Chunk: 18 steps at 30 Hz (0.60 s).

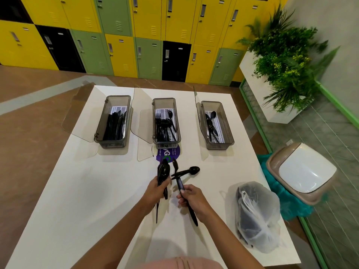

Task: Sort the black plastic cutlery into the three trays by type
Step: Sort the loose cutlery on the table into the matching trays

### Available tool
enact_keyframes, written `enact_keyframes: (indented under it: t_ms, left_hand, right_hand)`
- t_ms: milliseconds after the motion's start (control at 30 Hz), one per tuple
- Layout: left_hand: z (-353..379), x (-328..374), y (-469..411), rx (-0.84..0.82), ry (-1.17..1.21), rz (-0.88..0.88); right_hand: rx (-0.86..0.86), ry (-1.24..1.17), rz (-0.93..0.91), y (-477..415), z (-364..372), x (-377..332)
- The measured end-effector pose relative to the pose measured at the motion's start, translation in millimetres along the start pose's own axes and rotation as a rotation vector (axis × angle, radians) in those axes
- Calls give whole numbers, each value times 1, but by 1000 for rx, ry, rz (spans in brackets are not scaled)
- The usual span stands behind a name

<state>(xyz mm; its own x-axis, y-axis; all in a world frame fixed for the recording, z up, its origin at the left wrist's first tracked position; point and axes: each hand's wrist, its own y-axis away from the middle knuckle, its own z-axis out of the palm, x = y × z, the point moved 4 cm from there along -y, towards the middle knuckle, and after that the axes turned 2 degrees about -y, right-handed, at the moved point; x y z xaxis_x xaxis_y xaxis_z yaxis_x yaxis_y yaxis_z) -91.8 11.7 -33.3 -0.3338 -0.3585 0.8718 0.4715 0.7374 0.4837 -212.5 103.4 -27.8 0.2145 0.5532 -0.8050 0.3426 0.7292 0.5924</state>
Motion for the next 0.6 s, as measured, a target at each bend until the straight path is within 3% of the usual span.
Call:
enact_keyframes:
  t_ms: [367, 467, 600]
  left_hand:
    - [-8, 8, 4, 108, 289, -27]
    - [-13, 5, 6, 155, 284, -44]
    - [-22, 3, 7, 205, 269, -68]
  right_hand:
    - [-187, 94, -75, 8, 26, -8]
    - [-92, 194, -81, 2, 22, -4]
    - [189, 256, -84, -15, 4, -4]
